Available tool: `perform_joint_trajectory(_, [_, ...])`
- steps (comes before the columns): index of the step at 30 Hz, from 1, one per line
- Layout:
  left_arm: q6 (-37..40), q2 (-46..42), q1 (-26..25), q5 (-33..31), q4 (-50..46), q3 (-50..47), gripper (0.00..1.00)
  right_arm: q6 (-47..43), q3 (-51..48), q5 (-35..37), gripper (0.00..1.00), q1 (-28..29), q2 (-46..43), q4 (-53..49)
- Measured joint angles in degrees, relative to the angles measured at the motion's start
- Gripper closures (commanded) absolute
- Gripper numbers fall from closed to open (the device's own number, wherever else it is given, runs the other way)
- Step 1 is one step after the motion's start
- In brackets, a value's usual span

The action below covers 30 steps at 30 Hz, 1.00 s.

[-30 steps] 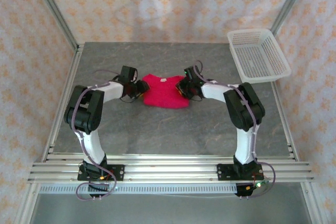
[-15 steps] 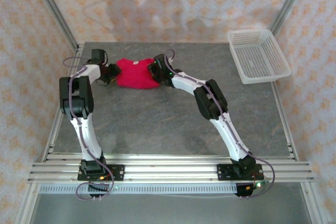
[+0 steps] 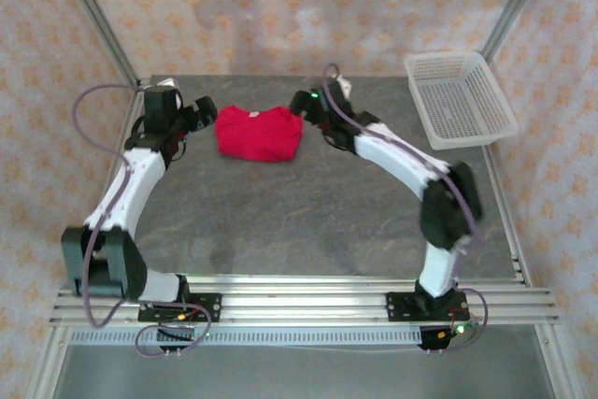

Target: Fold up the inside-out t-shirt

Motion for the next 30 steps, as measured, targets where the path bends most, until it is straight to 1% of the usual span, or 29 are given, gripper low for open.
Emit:
perform_joint_trajectory(2, [3.6,-4.1,-1.2,-4.3,4.6,-7.1,0.0,-8.3,-9.8,6.6,0.01,-0.8,-10.5,4.1])
perform_joint_trajectory(4, [7.4,-6.0,-3.0,-8.5,10.0,-16.1,0.0,-15.2,-20.0,11.5,0.01,-3.0,-19.3,8.0])
perform_joint_trajectory(7, [12.0,-6.1,-4.9,-12.3,15.5,-28.0,0.0,-21.5,-32.4,15.3,0.01,-9.7,-26.2,11.9])
perform_joint_trajectory(10, [14.3,-5.4,-5.2,-14.9,19.9,-34.0,0.0,-25.5,-42.9,17.4,0.01,-16.0,-28.7,15.1])
perform_joint_trajectory(12, [15.0,-4.3,-5.1,-16.4,24.9,-35.7,0.0,-28.1,-48.6,18.0,0.01,-18.0,-29.1,18.7])
perform_joint_trajectory(15, [15.5,-2.2,-5.1,-17.4,31.1,-36.2,0.0,-31.5,-55.1,18.6,0.01,-19.1,-27.8,26.9])
perform_joint_trajectory(19, [15.8,-0.4,-4.7,-17.5,40.1,-37.1,0.0,-32.9,-58.6,18.2,0.01,-21.6,-21.2,39.2])
perform_joint_trajectory(22, [15.8,4.5,-4.0,-17.4,48.4,-38.4,0.0,-34.1,-59.5,17.2,0.01,-23.0,-17.8,45.6])
perform_joint_trajectory(24, [15.9,7.4,-4.0,-17.4,50.1,-38.8,0.0,-34.5,-60.0,16.4,0.0,-23.8,-15.3,51.8])
perform_joint_trajectory(25, [16.0,8.1,-4.0,-17.1,50.5,-39.1,0.0,-34.5,-60.2,15.9,0.0,-24.4,-14.5,53.3])
perform_joint_trajectory(27, [16.5,8.4,-4.0,-16.7,51.0,-39.3,0.0,-34.2,-60.7,13.8,0.01,-26.1,-14.2,54.6])
perform_joint_trajectory(30, [17.0,8.4,-4.0,-16.5,52.5,-39.3,0.0,-33.3,-62.9,11.6,0.01,-28.8,-12.0,62.9])
